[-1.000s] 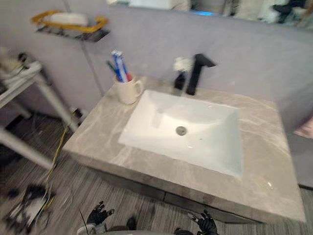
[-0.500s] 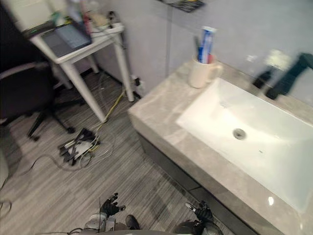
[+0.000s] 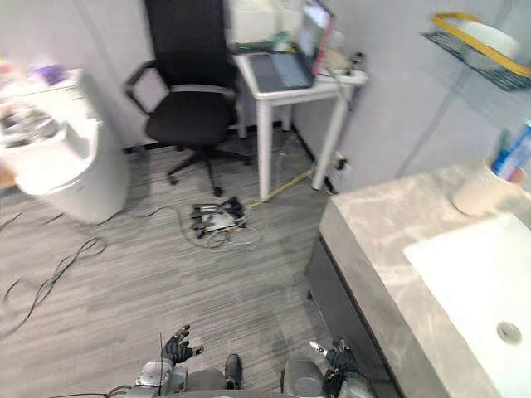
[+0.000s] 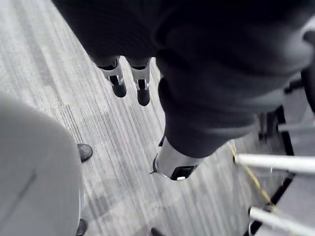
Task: Organize washtable
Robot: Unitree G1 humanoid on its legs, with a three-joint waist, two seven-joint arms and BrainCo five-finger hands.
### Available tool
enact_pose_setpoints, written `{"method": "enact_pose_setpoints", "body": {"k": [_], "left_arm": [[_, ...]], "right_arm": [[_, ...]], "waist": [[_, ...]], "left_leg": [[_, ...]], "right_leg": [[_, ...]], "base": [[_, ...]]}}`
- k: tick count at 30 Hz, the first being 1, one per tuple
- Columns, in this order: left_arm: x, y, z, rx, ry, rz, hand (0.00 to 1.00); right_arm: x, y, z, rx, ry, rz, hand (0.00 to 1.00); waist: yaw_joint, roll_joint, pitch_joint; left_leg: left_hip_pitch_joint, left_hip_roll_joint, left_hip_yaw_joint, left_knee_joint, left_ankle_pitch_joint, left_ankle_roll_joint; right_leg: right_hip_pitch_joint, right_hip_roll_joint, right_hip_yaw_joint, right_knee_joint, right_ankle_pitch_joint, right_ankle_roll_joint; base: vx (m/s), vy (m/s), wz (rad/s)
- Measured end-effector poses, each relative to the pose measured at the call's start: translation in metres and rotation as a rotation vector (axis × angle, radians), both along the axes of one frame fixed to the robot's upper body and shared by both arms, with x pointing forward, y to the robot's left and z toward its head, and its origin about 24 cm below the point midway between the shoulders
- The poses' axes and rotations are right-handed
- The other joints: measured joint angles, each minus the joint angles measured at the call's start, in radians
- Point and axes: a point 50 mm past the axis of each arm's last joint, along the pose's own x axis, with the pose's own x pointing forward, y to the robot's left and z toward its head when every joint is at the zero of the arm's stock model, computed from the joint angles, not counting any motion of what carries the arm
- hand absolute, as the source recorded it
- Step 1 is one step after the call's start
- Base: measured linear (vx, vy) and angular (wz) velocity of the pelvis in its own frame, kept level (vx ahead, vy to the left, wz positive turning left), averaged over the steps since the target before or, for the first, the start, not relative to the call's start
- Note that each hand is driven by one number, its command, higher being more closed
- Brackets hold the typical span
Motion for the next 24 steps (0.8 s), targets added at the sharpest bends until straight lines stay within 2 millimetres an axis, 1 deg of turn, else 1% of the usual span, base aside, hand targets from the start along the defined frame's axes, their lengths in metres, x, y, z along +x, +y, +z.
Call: {"method": "enact_pose_setpoints", "body": {"k": [1,2,3,4,5,7,8,9,10,11,12,13,14,15,16,17,18,19,20,21,22,23,24], "left_arm": [[0.0,-0.003,0.0,-0.012,-0.006,0.021,0.0],[-0.002,-0.004,0.0,-0.018,-0.002,0.035,0.0],[-0.002,-0.002,0.001,-0.019,-0.011,0.059,0.0],[-0.001,-0.001,0.001,-0.016,-0.016,0.061,0.0],[-0.001,-0.001,0.001,-0.013,-0.017,0.059,0.0],[0.0,-0.001,0.002,-0.006,-0.018,0.04,0.0],[0.0,-0.002,0.002,-0.004,-0.017,0.033,0.0],[-0.002,-0.001,0.001,0.003,-0.008,0.017,0.0],[-0.002,0.0,0.001,0.01,-0.006,0.007,0.0],[-0.003,0.001,0.0,0.013,-0.002,0.003,0.0],[-0.004,0.002,0.0,0.017,0.004,-0.001,0.0],[-0.004,0.003,0.0,0.019,0.007,-0.003,0.0],[-0.004,0.002,-0.001,0.023,0.017,-0.019,0.0],[-0.006,0.002,-0.002,0.026,0.024,-0.034,0.0],[-0.007,0.002,-0.002,0.028,0.027,-0.034,0.0],[-0.008,0.004,-0.003,0.031,0.033,-0.032,0.0],[-0.008,0.004,-0.003,0.032,0.035,-0.029,0.0],[-0.011,0.006,-0.004,0.033,0.045,-0.02,0.0],[-0.012,0.007,-0.004,0.035,0.048,-0.018,0.0],[-0.012,0.011,-0.003,0.041,0.047,-0.009,0.0],[-0.013,0.01,-0.004,0.03,0.051,-0.005,0.0],[-0.014,0.009,-0.005,0.027,0.058,-0.006,0.0],[-0.013,0.014,-0.004,0.026,0.055,-0.002,0.0]], "right_arm": [[-0.001,-0.001,0.001,-0.004,-0.006,-0.003,0.0],[-0.001,-0.003,0.001,-0.005,-0.008,0.001,0.0],[-0.003,-0.002,0.0,-0.003,-0.004,0.0,0.0],[-0.004,-0.001,0.0,-0.001,-0.003,0.001,0.0],[-0.005,-0.001,0.0,-0.001,0.0,0.001,0.0],[-0.002,0.0,0.0,0.0,-0.004,0.006,0.0],[-0.001,0.0,0.0,0.0,-0.005,0.006,0.0],[0.0,0.0,-0.001,0.0,-0.002,0.009,0.0],[0.0,0.0,-0.001,0.0,0.002,0.012,0.0],[0.0,0.0,-0.001,0.0,0.005,0.016,0.0],[-0.001,0.001,-0.002,0.001,0.012,0.02,0.0],[-0.001,0.001,-0.002,0.001,0.015,0.02,0.0],[-0.003,0.0,-0.003,-0.001,0.021,0.019,0.0],[-0.005,-0.002,-0.004,-0.003,0.028,0.018,0.0],[-0.004,-0.002,-0.004,-0.003,0.029,0.019,0.0],[-0.004,-0.002,-0.004,-0.005,0.03,0.02,0.0],[-0.004,-0.002,-0.004,-0.005,0.03,0.021,0.0],[-0.003,-0.001,-0.003,-0.004,0.026,0.028,0.0],[-0.003,0.001,-0.004,-0.001,0.025,0.034,0.0],[0.0,0.004,-0.004,0.003,0.026,0.055,0.0],[0.002,0.004,-0.003,0.004,0.023,0.069,0.0],[0.002,0.004,-0.003,0.005,0.025,0.069,0.0],[0.0,0.007,-0.004,0.012,0.03,0.067,0.0]], "waist": [[0.012,0.02,-0.012],[0.01,0.028,-0.012],[0.01,0.03,-0.013],[0.018,0.032,-0.014],[0.022,0.029,-0.016],[0.034,0.033,-0.02],[0.037,0.034,-0.02],[0.039,0.038,-0.024],[0.044,0.036,-0.024],[0.045,0.036,-0.025],[0.044,0.033,-0.026],[0.043,0.033,-0.027],[0.038,0.034,-0.028],[0.032,0.031,-0.031],[0.028,0.031,-0.033],[0.022,0.033,-0.032],[0.024,0.034,-0.033],[0.024,0.036,-0.033],[0.025,0.031,-0.035],[0.026,0.012,-0.033],[0.018,0.017,-0.03],[0.014,0.014,-0.03],[-0.004,0.0,-0.021]], "left_leg": [[-0.04,0.021,-0.006,0.029,0.003,-0.007],[-0.057,0.037,-0.003,0.046,0.008,-0.014],[-0.078,0.063,0.005,0.067,0.018,-0.028],[-0.084,0.08,0.034,0.065,0.026,-0.037],[-0.093,0.095,0.062,0.065,0.029,-0.035],[-0.095,0.138,0.211,0.063,0.041,-0.016],[-0.095,0.147,0.253,0.063,0.04,-0.01],[-0.096,0.154,0.328,0.064,0.035,0.014],[-0.095,0.145,0.361,0.063,0.026,0.022],[-0.095,0.135,0.365,0.063,0.02,0.023],[-0.097,0.109,0.367,0.063,0.011,0.026],[-0.099,0.096,0.364,0.062,0.01,0.027],[-0.098,0.068,0.339,0.045,0.019,0.025],[-0.073,0.032,0.309,-0.002,0.052,0.038],[-0.062,0.018,0.294,-0.033,0.068,0.044],[-0.035,0.002,0.261,-0.088,0.098,0.045],[-0.026,0.002,0.251,-0.103,0.104,0.044],[-0.016,0.002,0.238,-0.115,0.109,0.042],[-0.016,-0.004,0.237,-0.115,0.105,0.042],[-0.018,-0.01,0.259,-0.108,0.046,0.076],[-0.01,-0.004,0.287,-0.108,0.005,0.063],[0.009,-0.012,0.292,-0.131,-0.008,0.046],[0.015,-0.002,0.334,-0.017,-0.046,0.069]], "right_leg": [[0.017,-0.002,-0.077,-0.028,0.014,0.003],[0.03,0.0,-0.116,-0.043,0.02,-0.004],[0.074,0.004,-0.194,-0.074,0.028,-0.012],[0.103,0.006,-0.229,-0.094,0.034,-0.013],[0.114,0.008,-0.248,-0.106,0.039,-0.01],[0.153,0.0,-0.292,-0.151,0.054,0.005],[0.158,-0.004,-0.297,-0.159,0.056,0.008],[0.161,-0.019,-0.305,-0.163,0.057,0.012],[0.161,-0.037,-0.308,-0.163,0.055,0.02],[0.161,-0.045,-0.308,-0.163,0.053,0.025],[0.161,-0.063,-0.319,-0.161,0.052,0.042],[0.162,-0.075,-0.328,-0.158,0.052,0.05],[0.167,-0.098,-0.345,-0.152,0.053,0.055],[0.169,-0.12,-0.361,-0.141,0.058,0.056],[0.17,-0.125,-0.359,-0.138,0.063,0.05],[0.173,-0.122,-0.351,-0.134,0.075,0.028],[0.176,-0.112,-0.336,-0.141,0.072,0.029],[0.181,-0.082,-0.302,-0.17,0.068,0.029],[0.184,-0.071,-0.289,-0.178,0.086,0.025],[0.177,-0.093,-0.299,-0.129,0.084,0.058],[0.143,-0.11,-0.306,-0.042,0.091,0.046],[0.122,-0.121,-0.306,-0.004,0.109,0.031],[0.076,-0.172,-0.29,0.13,0.121,0.033]], "base": [[0.13,-0.117,1.58],[0.11,-0.106,1.64],[0.12,-0.1,1.39],[0.11,-0.077,1.24],[0.11,-0.041,0.78],[0.11,0.014,0.57],[0.12,0.067,0.35],[0.1,0.118,0.21],[0.1,0.138,0.18],[0.1,0.207,0.13],[0.06,0.145,0.15],[0.1,0.228,0.39],[0.12,0.195,0.69],[0.16,0.23,0.78],[0.14,0.162,0.91],[0.08,0.101,0.63],[0.05,0.066,0.6],[0.01,0.004,0.23],[-0.02,0.006,0.2],[-0.06,0.006,0.13],[-0.05,0.03,0.16],[0.06,0.08,0.27],[0.18,0.051,0.35]]}}
